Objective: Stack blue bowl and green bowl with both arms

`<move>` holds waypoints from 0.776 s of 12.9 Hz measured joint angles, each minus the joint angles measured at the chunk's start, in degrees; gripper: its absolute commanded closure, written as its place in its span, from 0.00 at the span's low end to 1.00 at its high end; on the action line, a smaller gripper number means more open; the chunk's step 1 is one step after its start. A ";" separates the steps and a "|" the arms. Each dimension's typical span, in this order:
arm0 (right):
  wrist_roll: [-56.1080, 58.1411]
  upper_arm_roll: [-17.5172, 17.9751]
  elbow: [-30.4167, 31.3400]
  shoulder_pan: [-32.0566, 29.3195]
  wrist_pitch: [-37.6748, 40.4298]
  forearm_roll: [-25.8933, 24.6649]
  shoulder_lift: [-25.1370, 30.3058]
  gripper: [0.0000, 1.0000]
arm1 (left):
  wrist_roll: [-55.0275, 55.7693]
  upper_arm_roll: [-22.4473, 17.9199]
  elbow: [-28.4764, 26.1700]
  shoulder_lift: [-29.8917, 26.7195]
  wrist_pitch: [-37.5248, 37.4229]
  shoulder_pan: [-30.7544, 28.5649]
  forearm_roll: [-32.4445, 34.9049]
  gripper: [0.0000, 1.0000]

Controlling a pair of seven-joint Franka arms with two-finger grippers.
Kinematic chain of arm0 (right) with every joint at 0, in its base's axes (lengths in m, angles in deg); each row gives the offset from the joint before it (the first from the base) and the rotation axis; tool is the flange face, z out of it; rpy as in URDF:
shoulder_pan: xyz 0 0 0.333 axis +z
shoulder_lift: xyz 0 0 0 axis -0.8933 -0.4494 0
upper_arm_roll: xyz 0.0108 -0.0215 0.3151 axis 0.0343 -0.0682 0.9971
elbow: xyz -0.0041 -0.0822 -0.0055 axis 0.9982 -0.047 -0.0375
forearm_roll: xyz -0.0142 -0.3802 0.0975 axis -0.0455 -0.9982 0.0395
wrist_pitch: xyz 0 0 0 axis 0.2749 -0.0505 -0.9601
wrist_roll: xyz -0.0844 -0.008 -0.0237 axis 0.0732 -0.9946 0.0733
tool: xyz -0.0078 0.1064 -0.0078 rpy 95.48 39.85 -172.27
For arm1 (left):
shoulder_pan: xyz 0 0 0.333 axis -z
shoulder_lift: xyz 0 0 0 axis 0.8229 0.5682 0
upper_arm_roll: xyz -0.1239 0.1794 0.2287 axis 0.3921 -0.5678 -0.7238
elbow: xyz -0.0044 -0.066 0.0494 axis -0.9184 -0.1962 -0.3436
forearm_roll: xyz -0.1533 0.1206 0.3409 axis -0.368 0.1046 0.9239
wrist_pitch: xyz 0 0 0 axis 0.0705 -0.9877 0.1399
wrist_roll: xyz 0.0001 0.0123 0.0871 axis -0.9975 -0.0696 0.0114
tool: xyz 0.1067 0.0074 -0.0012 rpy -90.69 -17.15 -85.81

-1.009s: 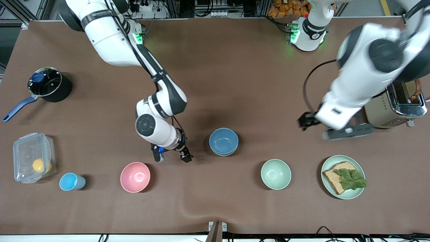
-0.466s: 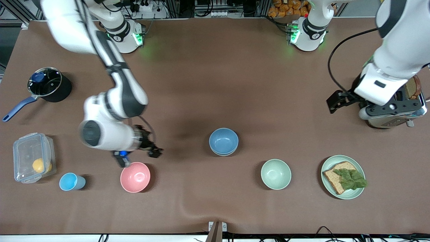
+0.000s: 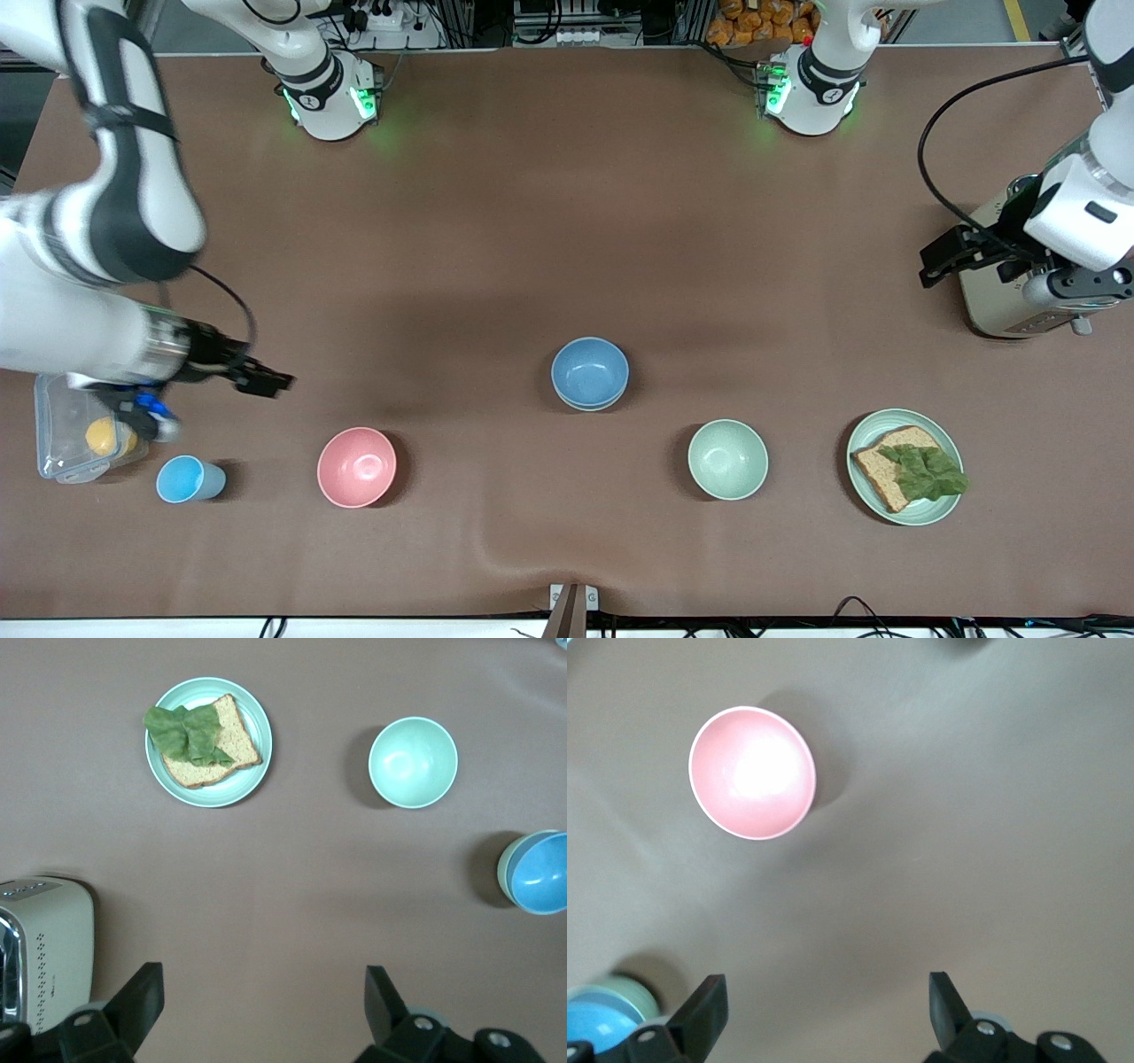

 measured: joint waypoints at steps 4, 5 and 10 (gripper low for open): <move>20.39 -0.87 -0.19 -1.83 9.02 -7.75 11.52 0.00 | -1.87 -0.81 -0.05 -1.23 -3.31 -0.06 -0.03 0.00; 23.56 -1.19 -0.16 -1.84 11.97 -7.96 14.26 0.00 | -2.07 -0.85 -0.06 -1.35 -3.61 -0.07 -0.03 0.00; 26.79 -1.22 0.57 -0.90 18.75 -8.03 20.47 0.00 | -2.21 -0.89 -0.10 -1.55 -4.22 -0.07 -0.03 0.00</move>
